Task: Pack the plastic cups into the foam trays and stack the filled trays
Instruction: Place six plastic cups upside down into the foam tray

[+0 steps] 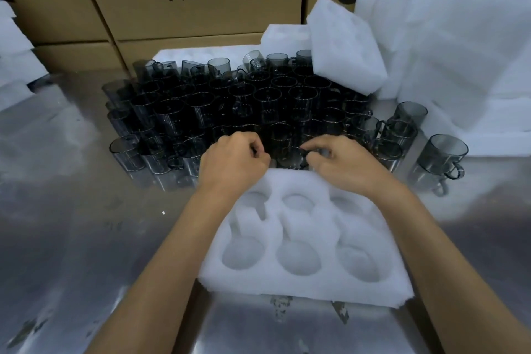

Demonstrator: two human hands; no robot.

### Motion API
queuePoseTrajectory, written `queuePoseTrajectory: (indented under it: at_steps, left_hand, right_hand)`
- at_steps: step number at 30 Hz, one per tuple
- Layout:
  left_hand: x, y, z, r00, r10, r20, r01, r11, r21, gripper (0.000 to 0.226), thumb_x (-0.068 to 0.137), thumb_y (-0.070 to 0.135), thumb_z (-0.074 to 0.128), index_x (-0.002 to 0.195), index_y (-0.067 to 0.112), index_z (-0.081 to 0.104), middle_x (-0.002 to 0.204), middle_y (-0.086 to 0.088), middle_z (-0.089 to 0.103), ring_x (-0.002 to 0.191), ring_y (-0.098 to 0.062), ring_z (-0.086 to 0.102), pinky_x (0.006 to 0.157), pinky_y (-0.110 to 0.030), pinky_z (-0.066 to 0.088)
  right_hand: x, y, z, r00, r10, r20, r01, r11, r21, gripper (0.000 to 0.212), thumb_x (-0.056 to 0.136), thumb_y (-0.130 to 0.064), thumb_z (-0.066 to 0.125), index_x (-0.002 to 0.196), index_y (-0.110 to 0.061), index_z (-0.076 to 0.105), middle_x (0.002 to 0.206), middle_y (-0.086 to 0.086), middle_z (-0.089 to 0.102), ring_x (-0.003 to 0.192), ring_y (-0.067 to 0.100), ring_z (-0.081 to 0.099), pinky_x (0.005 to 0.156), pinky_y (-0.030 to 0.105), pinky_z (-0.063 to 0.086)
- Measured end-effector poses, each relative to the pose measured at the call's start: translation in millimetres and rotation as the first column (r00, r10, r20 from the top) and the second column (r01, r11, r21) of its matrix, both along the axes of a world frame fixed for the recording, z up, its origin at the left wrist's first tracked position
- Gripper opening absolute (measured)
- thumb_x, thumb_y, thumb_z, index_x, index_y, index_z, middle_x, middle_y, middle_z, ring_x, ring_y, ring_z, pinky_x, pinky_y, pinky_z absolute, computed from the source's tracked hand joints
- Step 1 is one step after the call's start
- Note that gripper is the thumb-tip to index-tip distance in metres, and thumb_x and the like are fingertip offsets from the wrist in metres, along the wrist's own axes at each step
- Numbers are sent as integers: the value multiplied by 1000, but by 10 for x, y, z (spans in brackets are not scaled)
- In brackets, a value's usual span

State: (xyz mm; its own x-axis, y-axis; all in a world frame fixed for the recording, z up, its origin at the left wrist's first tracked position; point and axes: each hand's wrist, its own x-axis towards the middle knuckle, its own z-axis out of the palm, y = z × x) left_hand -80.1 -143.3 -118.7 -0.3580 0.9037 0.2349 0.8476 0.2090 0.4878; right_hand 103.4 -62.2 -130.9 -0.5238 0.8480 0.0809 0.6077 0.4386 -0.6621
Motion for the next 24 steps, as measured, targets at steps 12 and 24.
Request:
queuePoseTrajectory:
  at_steps: [12,24]
  left_hand:
    - [32,12,-13,970,-87,-227,126,978,167,11,85,21,56,87,26,66,90,11,60,95,-14,47,88,-30,26]
    - [-206,-129,-19,936,-351,22,351,929,-117,23,79,17,58,86,39,60,87,19,64,98,3,48,94,-8,7]
  right_hand:
    - [-39,-25,2,975,5,223,-7,1000,11,26,96,-51,44,101,-29,58,103,-13,54,97,15,57,85,36,45]
    - [11,-82,66,996,24,-83,-13,991,132,17,100,-26,57,91,-13,54,68,-4,57,61,11,50,60,30,40]
